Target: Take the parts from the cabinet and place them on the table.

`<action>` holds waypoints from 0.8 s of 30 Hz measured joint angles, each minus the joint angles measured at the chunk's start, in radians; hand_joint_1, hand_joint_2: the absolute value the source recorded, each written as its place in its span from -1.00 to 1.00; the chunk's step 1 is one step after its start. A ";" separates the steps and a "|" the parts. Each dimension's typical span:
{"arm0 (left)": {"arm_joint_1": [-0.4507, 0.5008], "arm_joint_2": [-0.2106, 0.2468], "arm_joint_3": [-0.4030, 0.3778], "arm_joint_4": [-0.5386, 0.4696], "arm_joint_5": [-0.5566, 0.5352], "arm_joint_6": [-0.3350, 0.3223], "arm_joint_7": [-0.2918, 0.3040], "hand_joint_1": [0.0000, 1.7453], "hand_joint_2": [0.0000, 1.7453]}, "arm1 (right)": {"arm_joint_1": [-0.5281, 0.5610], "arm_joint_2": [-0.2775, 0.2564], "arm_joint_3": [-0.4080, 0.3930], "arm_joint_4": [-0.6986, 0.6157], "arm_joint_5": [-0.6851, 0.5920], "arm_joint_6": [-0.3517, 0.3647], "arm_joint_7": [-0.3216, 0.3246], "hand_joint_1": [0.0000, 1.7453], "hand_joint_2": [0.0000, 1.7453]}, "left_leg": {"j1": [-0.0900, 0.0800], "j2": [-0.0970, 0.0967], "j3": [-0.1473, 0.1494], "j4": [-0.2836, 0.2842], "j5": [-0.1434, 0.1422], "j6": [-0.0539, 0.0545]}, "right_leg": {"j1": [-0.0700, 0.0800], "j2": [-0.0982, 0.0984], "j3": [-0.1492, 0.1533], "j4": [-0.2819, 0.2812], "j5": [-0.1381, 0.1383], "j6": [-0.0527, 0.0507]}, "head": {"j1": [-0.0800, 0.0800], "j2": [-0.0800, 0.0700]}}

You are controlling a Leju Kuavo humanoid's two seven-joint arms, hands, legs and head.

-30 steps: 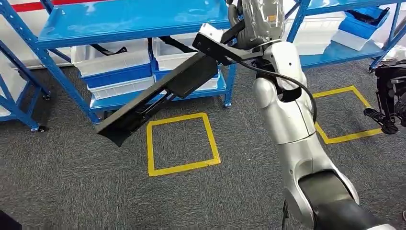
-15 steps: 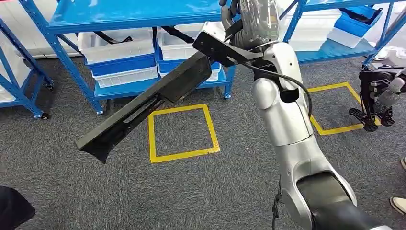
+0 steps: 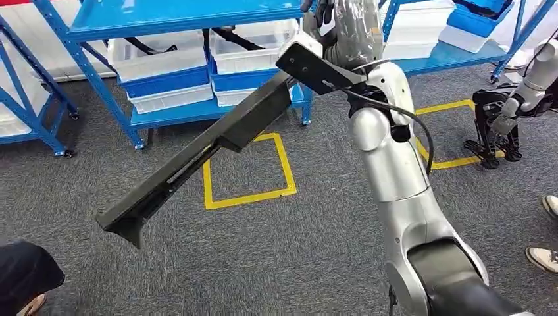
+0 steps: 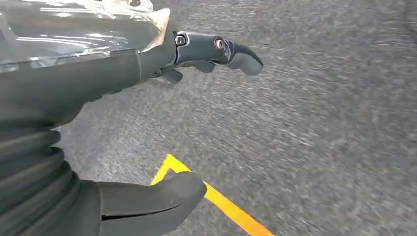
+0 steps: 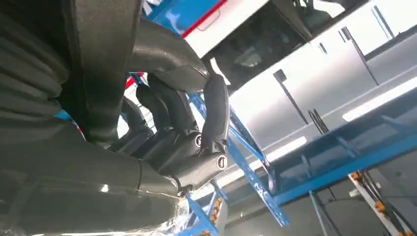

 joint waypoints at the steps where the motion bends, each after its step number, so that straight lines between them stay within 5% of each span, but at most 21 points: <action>1: 0.000 0.000 0.001 0.000 0.000 0.000 0.000 -1.00 1.00 | 0.001 -0.001 0.000 0.000 -0.003 0.000 0.000 0.78 1.00 | 0.000 0.000 0.058 -0.067 0.020 0.004 | 0.000 0.001 -0.013 0.000 0.011 0.003 | 0.000 0.000; 3: -0.004 0.001 0.002 -0.001 -0.004 0.000 -0.003 -1.00 1.00 | 0.003 -0.005 -0.004 -0.007 -0.019 -0.005 -0.005 0.78 1.00 | -0.004 -0.006 0.215 -0.248 -0.023 0.014 | 0.004 0.001 -0.030 0.004 0.026 0.014 | 0.000 0.000; 4: -0.005 0.002 0.002 -0.002 -0.008 0.000 -0.003 -1.00 1.00 | 0.004 -0.010 -0.008 -0.011 -0.027 -0.011 -0.009 0.78 1.00 | -0.007 -0.008 0.238 -0.306 -0.044 0.021 | 0.006 -0.003 -0.034 0.007 0.036 0.025 | 0.002 0.000; 6: -0.005 0.002 0.001 -0.002 -0.016 0.000 -0.002 -1.00 1.00 | 0.011 -0.015 -0.014 -0.014 -0.050 -0.019 -0.017 0.78 1.00 | -0.018 -0.008 0.225 -0.305 -0.039 0.031 | 0.002 -0.007 -0.043 0.003 0.058 0.039 | 0.000 0.000; 7: -0.004 0.001 0.001 -0.002 -0.019 0.000 -0.001 -1.00 1.00 | 0.024 -0.023 -0.018 -0.021 -0.059 -0.020 -0.018 0.78 1.00 | -0.018 -0.006 0.217 -0.315 -0.025 0.046 | 0.005 -0.007 -0.047 -0.002 0.068 0.048 | 0.000 0.000; 8: -0.003 0.000 0.001 -0.002 -0.021 0.000 0.001 -1.00 1.00 | 0.034 -0.032 -0.022 -0.024 -0.068 -0.021 -0.019 0.78 1.00 | -0.011 0.002 0.212 -0.322 -0.008 0.057 | 0.002 -0.006 -0.057 0.012 0.050 0.046 | 0.000 0.000; 9: -0.004 -0.002 0.001 -0.002 -0.023 0.000 0.001 -1.00 1.00 | 0.041 -0.036 -0.024 -0.030 -0.073 -0.023 -0.021 0.78 1.00 | -0.013 0.002 0.196 -0.323 0.003 0.066 | 0.002 -0.003 -0.077 0.042 0.006 0.039 | 0.002 0.000; 11: -0.004 0.000 0.001 -0.003 -0.034 -0.001 0.002 -1.00 1.00 | 0.056 -0.049 -0.027 -0.047 -0.079 -0.028 -0.016 0.78 1.00 | -0.013 0.006 0.159 -0.322 0.033 0.072 | -0.001 0.000 -0.125 0.193 -0.109 0.027 | 0.003 0.000; 13: -0.004 0.000 0.000 -0.003 -0.040 -0.003 0.002 -1.00 1.00 | 0.079 -0.057 -0.028 -0.060 -0.085 -0.033 -0.009 0.78 1.00 | -0.013 0.009 0.123 -0.321 0.061 0.069 | -0.003 0.001 -0.145 0.327 -0.144 0.042 | 0.003 0.000; 15: -0.004 -0.003 -0.001 -0.003 -0.046 -0.003 0.002 -1.00 1.00 | 0.097 -0.070 -0.034 -0.072 -0.087 -0.036 -0.002 0.78 1.00 | -0.011 0.011 0.089 -0.319 0.087 0.064 | -0.008 0.000 -0.100 0.316 -0.094 0.072 | 0.003 0.000; 16: -0.005 -0.005 -0.002 -0.003 -0.051 -0.003 0.002 -1.00 1.00 | 0.104 -0.074 -0.036 -0.079 -0.088 -0.038 0.001 0.78 1.00 | -0.009 0.011 0.070 -0.318 0.102 0.059 | -0.011 0.000 -0.045 0.250 -0.063 0.084 | 0.003 0.000; 17: -0.006 -0.005 -0.003 -0.003 -0.053 -0.003 0.006 -1.00 1.00 | 0.109 -0.081 -0.041 -0.093 -0.090 -0.041 0.002 0.78 1.00 | -0.008 0.011 0.054 -0.315 0.115 0.052 | -0.014 -0.001 0.029 0.153 -0.060 0.086 | 0.003 0.000; 19: -0.009 -0.005 -0.004 -0.003 -0.054 -0.002 0.014 -1.00 1.00 | 0.115 -0.084 -0.043 -0.115 -0.092 -0.045 0.002 0.78 1.00 | -0.014 0.012 0.037 -0.304 0.132 0.039 | -0.002 0.006 0.147 -0.022 -0.126 0.060 | 0.007 0.000; 23: -0.006 -0.003 -0.008 -0.003 -0.056 0.003 0.020 -1.00 1.00 | 0.148 -0.094 -0.044 -0.155 -0.109 -0.056 0.011 0.78 1.00 | -0.004 0.012 0.036 -0.318 0.162 0.015 | -0.009 0.006 0.115 -0.006 -0.103 0.023 | 0.005 0.000; 24: -0.006 -0.004 -0.010 -0.003 -0.061 0.003 0.023 -1.00 1.00 | 0.156 -0.094 -0.043 -0.167 -0.111 -0.058 0.018 0.78 1.00 | 0.000 0.009 0.027 -0.298 0.126 0.012 | -0.012 0.004 0.108 -0.005 -0.095 0.014 | 0.005 0.000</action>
